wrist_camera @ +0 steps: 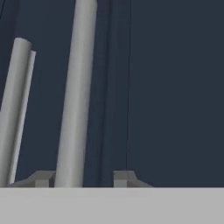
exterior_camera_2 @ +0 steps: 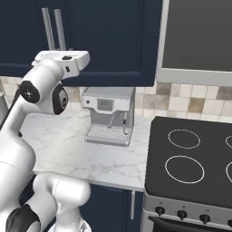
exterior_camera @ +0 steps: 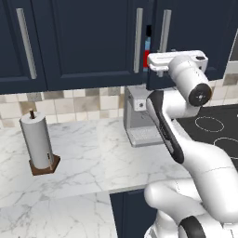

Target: Open the cabinet directly in front. Then move the liquor and the cup to the dining counter with the jar on it.

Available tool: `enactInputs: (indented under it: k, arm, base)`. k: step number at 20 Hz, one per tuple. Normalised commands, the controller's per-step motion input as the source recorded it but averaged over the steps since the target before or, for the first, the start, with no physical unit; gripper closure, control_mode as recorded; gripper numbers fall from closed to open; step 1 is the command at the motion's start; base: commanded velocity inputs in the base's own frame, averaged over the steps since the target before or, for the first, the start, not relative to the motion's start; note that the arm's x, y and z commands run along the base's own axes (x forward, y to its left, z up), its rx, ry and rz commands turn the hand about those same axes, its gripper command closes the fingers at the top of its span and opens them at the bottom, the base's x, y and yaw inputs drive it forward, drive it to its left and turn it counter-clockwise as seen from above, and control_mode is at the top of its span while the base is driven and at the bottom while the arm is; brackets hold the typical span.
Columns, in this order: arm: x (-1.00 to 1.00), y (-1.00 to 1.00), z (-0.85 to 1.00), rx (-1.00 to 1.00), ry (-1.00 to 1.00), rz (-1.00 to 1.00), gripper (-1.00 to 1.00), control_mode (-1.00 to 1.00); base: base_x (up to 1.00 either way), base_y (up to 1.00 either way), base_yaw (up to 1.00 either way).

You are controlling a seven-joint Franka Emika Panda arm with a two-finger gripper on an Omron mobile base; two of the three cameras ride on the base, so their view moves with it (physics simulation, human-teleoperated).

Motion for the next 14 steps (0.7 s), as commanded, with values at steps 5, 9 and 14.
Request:
enactInputs:
  k: [5,9,14]
  arm:
    - [-1.00,-0.82,0.39,0.09,0.00,-0.18,1.00,-1.00]
    - [-1.00,-0.93,0.40,0.11,0.00,-0.20,1.00,-1.00]
    - [-1.00,-1.00,0.28,0.13,0.00,-0.21,1.00,-1.00]
  base:
    - [0.00,0.00,0.00]
    - [0.00,0.00,0.00]
    - [0.00,0.00,0.00]
